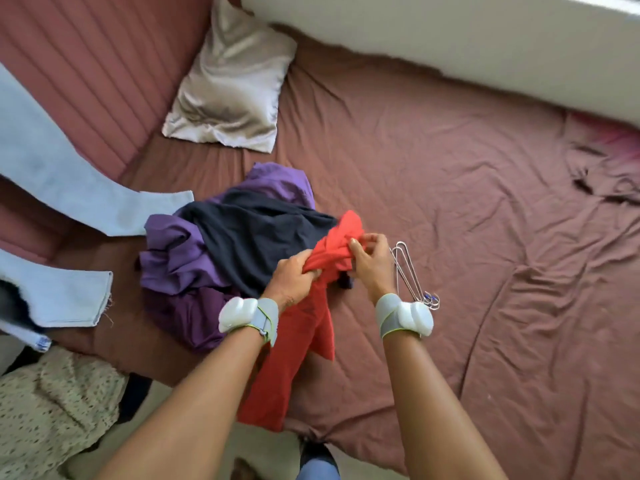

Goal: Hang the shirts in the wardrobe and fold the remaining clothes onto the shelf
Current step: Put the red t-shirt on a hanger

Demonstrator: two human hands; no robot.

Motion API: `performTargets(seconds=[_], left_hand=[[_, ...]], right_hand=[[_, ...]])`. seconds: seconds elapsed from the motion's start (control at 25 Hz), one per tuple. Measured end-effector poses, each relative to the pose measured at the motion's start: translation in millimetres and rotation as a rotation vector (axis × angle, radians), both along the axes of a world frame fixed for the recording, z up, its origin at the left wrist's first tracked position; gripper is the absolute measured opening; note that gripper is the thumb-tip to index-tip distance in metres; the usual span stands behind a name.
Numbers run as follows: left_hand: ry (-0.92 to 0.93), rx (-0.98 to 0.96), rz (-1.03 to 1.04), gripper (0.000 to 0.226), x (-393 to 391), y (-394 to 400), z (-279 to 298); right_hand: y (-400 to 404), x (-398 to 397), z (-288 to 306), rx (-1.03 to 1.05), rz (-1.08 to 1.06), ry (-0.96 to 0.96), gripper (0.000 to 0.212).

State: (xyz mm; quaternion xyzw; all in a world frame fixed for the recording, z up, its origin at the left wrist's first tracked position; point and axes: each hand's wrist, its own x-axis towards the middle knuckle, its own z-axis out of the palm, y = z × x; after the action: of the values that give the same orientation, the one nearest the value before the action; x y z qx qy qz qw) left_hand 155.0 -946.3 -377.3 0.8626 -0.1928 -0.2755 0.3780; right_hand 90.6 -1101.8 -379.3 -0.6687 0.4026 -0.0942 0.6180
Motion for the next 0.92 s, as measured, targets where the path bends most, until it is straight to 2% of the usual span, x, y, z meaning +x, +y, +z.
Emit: performTargets(seconds=[0.08, 0.12, 0.2, 0.24, 0.32, 0.36, 0.44, 0.52, 0.6, 0.64, 0.68, 0.72, 0.76, 0.8, 0.88, 0.92], left_hand=[[-0.079, -0.027, -0.125, 0.042, 15.9, 20.9, 48.2], [-0.161, -0.04, -0.205, 0.044, 25.0, 28.6, 76.4], [-0.368, -0.046, -0.344, 0.04, 32.2, 52.5, 138.5], [-0.485, -0.031, -0.376, 0.038, 33.7, 62.9, 166.5], [-0.654, -0.016, -0.315, 0.036, 40.5, 77.3, 215.4], [-0.682, -0.002, -0.266, 0.039, 44.2, 87.0, 233.9], [-0.683, 0.125, -0.265, 0.05, 46.2, 117.3, 269.2], [-0.534, 0.301, -0.34, 0.043, 50.3, 146.2, 287.5], [-0.192, 0.353, -0.299, 0.021, 47.4, 174.2, 290.3], [-0.13, 0.358, -0.243, 0.017, 47.5, 188.9, 290.6], [-0.167, 0.385, -0.183, 0.016, 52.5, 201.8, 290.8], [-0.29, 0.424, -0.097, 0.017, 58.9, 215.4, 291.2], [-0.398, 0.38, 0.018, 0.022, 66.6, 226.1, 291.6], [-0.438, 0.231, 0.122, 0.025, 69.5, 231.9, 296.4], [-0.353, -0.262, 0.234, 0.025, 69.5, 234.2, 308.1], [-0.328, -0.433, 0.19, 0.02, 66.4, 229.8, 315.6]], right_hand=[[8.9, 4.5, 34.2, -0.358, 0.333, 0.129, 0.07], [16.5, 8.6, 57.9, -0.501, 0.529, 0.164, 0.084], [49.2, 8.2, 119.6, -0.6, 0.813, 0.104, 0.089], [63.1, 9.6, 143.9, -0.531, 0.861, -0.014, 0.083], [85.1, 17.4, 188.9, -0.265, 0.792, -0.253, 0.06], [94.8, 19.5, 206.2, -0.237, 0.744, -0.324, 0.044], [113.1, 26.3, 244.8, -0.514, 0.702, -0.396, 0.017], [126.2, 37.8, 277.8, -0.816, 0.715, -0.439, 0.01], [135.4, 40.9, 300.9, -0.932, 0.637, -0.529, 0.02], [136.0, 41.2, 308.5, -0.927, 0.548, -0.589, 0.025], [131.6, 41.3, 312.1, -0.911, 0.468, -0.62, 0.028], [125.4, 42.0, 313.3, -0.909, 0.425, -0.583, 0.03], [118.2, 43.1, 312.0, -0.924, 0.413, -0.476, 0.033], [110.2, 44.6, 309.6, -0.941, 0.416, -0.327, 0.034], [107.8, 45.2, 308.1, -1.026, 0.46, -0.016, 0.04], [111.0, 46.5, 307.4, -1.078, 0.538, 0.104, 0.048]])
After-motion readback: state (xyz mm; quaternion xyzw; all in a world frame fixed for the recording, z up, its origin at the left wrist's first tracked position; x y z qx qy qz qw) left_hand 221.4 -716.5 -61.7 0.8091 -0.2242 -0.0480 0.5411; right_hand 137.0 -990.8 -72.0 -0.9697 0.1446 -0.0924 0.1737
